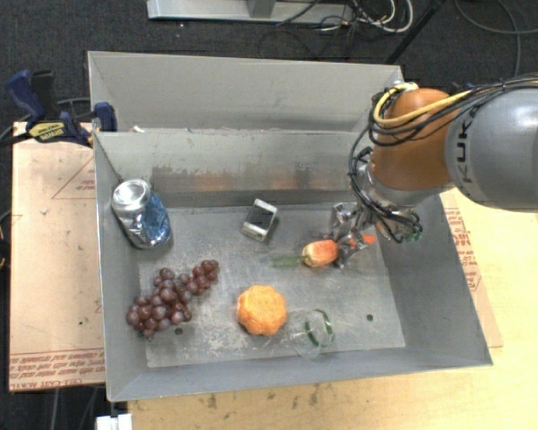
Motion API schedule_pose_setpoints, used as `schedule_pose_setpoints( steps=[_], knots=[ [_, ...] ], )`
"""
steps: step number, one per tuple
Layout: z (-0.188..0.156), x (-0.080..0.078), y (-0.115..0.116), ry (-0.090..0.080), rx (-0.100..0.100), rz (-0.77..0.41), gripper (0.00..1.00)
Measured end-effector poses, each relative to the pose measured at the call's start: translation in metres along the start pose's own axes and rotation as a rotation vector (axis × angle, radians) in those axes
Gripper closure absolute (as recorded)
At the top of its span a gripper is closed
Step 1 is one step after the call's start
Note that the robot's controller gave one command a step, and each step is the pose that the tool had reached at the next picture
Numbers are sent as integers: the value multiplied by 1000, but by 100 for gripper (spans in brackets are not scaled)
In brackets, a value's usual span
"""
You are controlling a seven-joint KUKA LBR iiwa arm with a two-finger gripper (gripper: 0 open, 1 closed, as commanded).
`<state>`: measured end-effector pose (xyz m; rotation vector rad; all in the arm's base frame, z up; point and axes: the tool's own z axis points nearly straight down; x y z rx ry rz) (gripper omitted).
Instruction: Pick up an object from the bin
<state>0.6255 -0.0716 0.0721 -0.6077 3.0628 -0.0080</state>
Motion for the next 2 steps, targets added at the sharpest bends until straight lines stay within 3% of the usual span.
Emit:
schedule_pose_setpoints(
  steps=[2],
  knots=[
    [-25, 4, 3, 17, -10, 0, 100]
  ],
)
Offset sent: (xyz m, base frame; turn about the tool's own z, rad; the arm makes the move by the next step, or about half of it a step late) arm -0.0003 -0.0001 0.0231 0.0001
